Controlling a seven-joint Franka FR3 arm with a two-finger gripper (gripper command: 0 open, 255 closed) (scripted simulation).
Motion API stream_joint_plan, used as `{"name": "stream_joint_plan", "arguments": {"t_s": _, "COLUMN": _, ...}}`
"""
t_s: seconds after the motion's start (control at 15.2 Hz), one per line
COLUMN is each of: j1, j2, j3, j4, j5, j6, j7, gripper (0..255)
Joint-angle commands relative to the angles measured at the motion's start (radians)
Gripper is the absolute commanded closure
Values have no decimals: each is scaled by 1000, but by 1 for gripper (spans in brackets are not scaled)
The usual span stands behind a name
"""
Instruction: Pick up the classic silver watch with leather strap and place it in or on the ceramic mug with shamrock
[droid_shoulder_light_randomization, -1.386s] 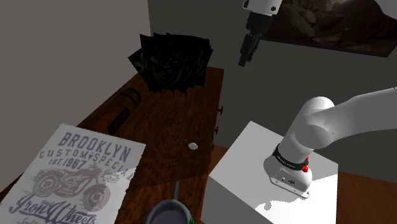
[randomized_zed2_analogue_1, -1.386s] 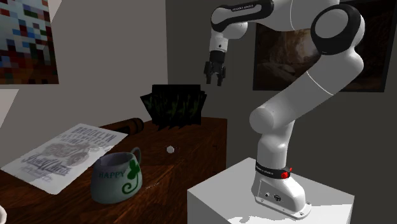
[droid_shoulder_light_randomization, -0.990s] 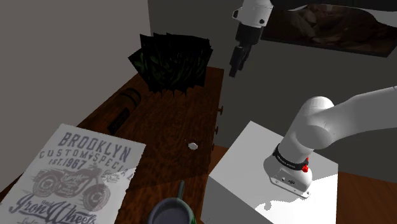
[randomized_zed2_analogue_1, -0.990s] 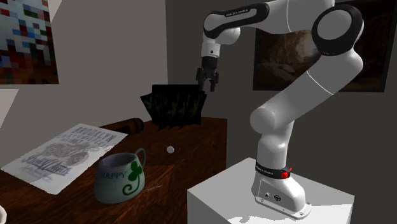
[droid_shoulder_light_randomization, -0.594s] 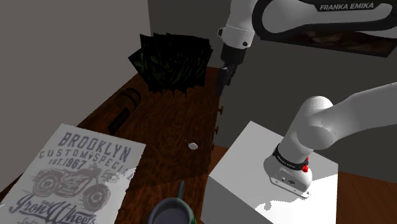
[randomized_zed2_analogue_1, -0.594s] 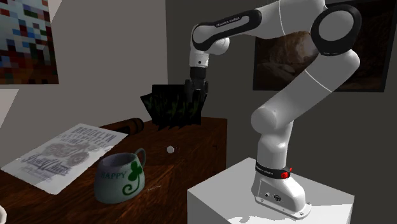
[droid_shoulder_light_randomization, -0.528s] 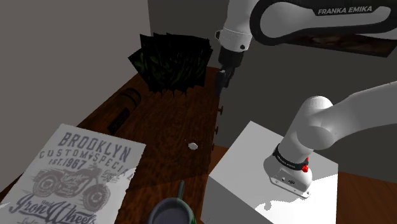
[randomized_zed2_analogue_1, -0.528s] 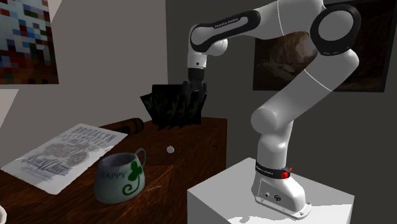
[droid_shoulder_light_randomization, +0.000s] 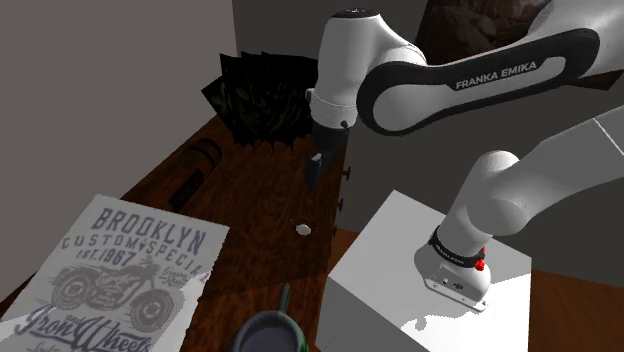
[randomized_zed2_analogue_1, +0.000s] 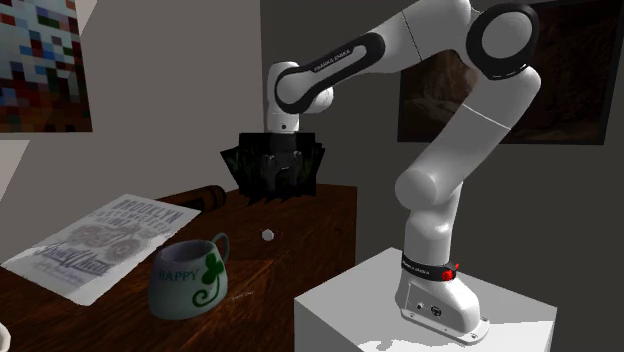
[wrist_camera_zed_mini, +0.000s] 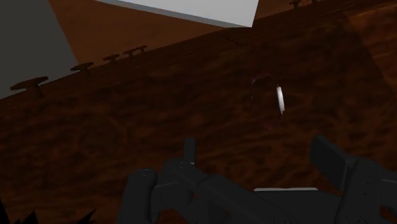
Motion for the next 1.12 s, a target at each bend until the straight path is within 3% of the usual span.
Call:
{"name": "stream_joint_plan", "arguments": {"t_s": 0.0, "j1": -2, "j2": 59, "j3": 57, "j4": 2, "j5": -12, "j6": 61, "j7": 49, "gripper": 0}}
{"name": "stream_joint_plan", "arguments": {"t_s": 0.4, "j1": -50, "j2": 276, "j3": 231, "j4": 53, "j5": -133, "j6": 214, "j7": 232, "gripper": 0}}
{"name": "stream_joint_plan", "arguments": {"t_s": 1.06, "j1": -78, "j2": 360, "j3": 258, "j4": 9, "j5": -194, "j6": 327, "j7": 279, "gripper": 0}}
